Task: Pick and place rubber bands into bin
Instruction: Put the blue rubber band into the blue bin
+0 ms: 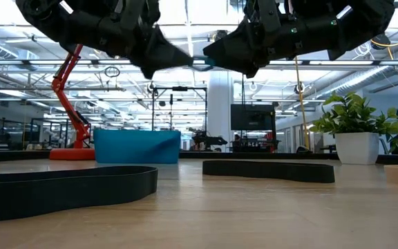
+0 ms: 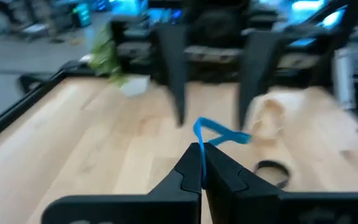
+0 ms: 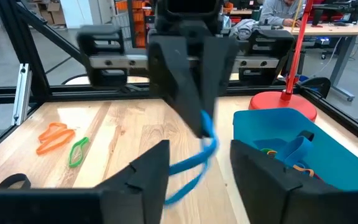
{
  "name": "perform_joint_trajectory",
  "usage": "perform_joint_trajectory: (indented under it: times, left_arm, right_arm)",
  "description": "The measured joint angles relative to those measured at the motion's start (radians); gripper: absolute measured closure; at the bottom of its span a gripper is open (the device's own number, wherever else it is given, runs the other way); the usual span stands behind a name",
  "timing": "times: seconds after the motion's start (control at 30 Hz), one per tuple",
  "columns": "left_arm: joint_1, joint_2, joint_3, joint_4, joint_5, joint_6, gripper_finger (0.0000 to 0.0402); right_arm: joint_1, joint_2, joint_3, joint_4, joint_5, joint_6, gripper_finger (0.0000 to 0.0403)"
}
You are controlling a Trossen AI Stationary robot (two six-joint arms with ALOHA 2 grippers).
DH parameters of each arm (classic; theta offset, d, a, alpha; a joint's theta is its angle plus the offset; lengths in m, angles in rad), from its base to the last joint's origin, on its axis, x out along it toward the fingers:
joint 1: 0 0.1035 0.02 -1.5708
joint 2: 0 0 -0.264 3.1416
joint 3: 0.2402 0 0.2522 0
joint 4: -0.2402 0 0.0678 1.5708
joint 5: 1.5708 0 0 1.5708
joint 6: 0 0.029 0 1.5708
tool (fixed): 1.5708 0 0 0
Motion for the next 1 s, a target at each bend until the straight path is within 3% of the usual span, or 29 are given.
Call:
perform_joint_trajectory:
  times: [0.23, 0.4, 0.53, 1.0]
  left_arm:
    - [0.014, -0.040, 0.000, -0.202, -0.246, -0.015, 0.0394]
    - [0.049, -0.050, 0.000, -0.330, -0.366, -0.058, 0.0397]
    - [0.086, -0.050, 0.002, -0.406, -0.398, -0.126, 0.0394]
    - [0.183, -0.051, 0.001, -0.613, -0.395, -0.270, 0.0390]
  right_arm:
    - [0.001, -0.001, 0.000, -0.040, -0.015, 0.001, 0.0214]
    - [0.001, -0.001, 0.000, -0.102, -0.138, 0.001, 0.0219]
    - [0.001, -0.001, 0.000, -0.153, -0.210, 0.004, 0.0224]
    - [0.001, -0.001, 0.000, -0.345, -0.208, 0.083, 0.0221]
